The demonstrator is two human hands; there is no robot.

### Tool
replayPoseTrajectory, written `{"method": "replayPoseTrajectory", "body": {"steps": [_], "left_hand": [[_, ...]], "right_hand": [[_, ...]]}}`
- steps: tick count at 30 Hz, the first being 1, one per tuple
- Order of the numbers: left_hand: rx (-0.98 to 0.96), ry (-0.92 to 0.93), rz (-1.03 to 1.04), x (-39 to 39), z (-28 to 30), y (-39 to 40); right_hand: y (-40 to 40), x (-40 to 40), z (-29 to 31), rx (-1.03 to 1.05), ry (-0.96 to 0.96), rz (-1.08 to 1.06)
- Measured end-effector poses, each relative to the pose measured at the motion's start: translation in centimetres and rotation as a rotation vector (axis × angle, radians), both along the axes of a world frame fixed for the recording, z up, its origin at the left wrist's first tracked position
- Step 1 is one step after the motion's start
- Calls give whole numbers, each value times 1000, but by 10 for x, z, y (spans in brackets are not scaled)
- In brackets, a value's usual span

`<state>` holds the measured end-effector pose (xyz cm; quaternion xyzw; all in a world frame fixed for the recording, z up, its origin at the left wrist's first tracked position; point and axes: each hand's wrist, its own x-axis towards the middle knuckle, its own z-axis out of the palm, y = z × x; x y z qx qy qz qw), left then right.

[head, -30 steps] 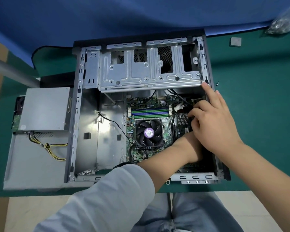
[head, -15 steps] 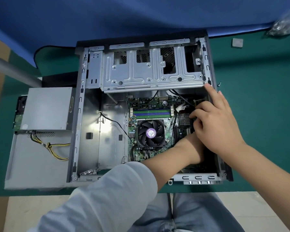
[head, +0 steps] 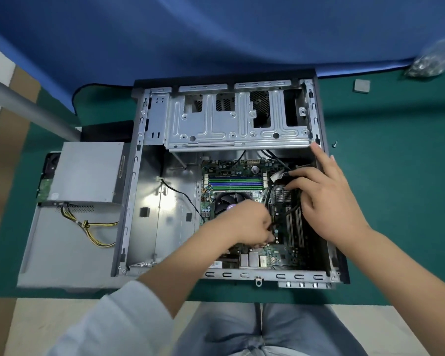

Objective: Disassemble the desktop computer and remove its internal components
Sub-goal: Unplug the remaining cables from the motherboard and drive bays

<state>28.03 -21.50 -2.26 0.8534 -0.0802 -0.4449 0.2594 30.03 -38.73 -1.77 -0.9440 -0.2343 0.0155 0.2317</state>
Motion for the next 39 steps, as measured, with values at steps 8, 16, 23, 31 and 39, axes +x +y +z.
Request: {"method": "replayPoseTrajectory", "body": {"steps": [8, 16, 23, 31, 39], "left_hand": [[-202, -527, 546, -23, 22, 68], [-298, -662, 719, -16, 20, 75], [-254, -375, 534, 2, -6, 34], [-211, -324, 220, 25, -21, -37], [-8, -688, -21, 12, -22, -28]], "right_hand": [[-3, -7, 9, -90, -93, 200], [3, -7, 21, 585, 155, -403], [14, -18, 14, 617, 134, -437], [10, -17, 6, 613, 54, -441], [10, -17, 4, 586, 52, -405]]}}
